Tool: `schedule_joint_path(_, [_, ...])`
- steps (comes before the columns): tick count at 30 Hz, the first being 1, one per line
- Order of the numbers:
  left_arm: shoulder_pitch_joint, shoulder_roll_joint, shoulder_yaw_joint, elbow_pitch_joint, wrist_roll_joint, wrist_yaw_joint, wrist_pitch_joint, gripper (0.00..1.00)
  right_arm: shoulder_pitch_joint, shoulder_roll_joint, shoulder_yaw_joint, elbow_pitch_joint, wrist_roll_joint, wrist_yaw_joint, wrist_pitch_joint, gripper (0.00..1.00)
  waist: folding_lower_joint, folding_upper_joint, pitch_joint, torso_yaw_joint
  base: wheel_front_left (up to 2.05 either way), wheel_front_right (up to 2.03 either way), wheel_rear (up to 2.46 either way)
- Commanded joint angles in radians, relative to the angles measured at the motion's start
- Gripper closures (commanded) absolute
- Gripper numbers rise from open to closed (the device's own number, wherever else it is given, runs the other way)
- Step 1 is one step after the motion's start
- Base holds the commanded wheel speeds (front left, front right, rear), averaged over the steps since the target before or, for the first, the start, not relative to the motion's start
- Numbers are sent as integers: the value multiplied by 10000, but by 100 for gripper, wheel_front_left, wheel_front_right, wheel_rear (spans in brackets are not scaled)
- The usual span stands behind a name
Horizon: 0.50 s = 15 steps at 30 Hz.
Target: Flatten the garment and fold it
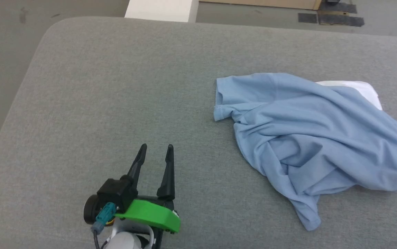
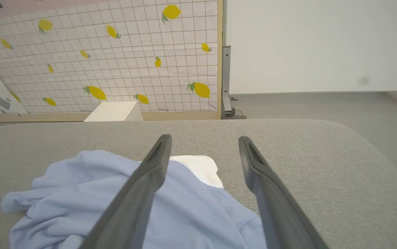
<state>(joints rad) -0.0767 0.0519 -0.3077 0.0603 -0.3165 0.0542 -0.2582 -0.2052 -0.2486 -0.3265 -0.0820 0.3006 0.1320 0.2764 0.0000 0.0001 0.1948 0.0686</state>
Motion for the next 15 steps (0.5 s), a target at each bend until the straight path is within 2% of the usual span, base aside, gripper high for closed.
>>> schedule_joint_path(1, [185, -17, 62, -118, 189, -12, -36, 0, 310, 226, 67, -331, -169, -13, -370, 0, 0, -1, -124, -154, 0, 0, 0])
schedule_joint_path(6, [557, -17, 262, -491, 348, -68, -36, 0, 1551, 1269, 275, -1315, -1107, -13, -1953, 0, 0, -1, -236, -285, 0, 0, 0])
schedule_joint_path(9, [792, -17, 369, -720, 392, -60, -36, 0, 2407, 1784, 449, -1489, -1531, -13, -2726, 0, 0, -1, -277, -356, 0, 0, 0])
schedule_joint_path(12, [991, -17, 466, -869, 477, -69, -36, 0, 3196, 1961, 702, -1316, -1762, -13, -3360, 0, 0, -1, -310, -473, 0, 0, 0])
schedule_joint_path(15, [1074, -17, 531, -892, 566, -93, -36, 0, 3585, 1977, 903, -733, -1268, -13, -3807, 0, 0, -1, -367, -613, 0, 0, 0])
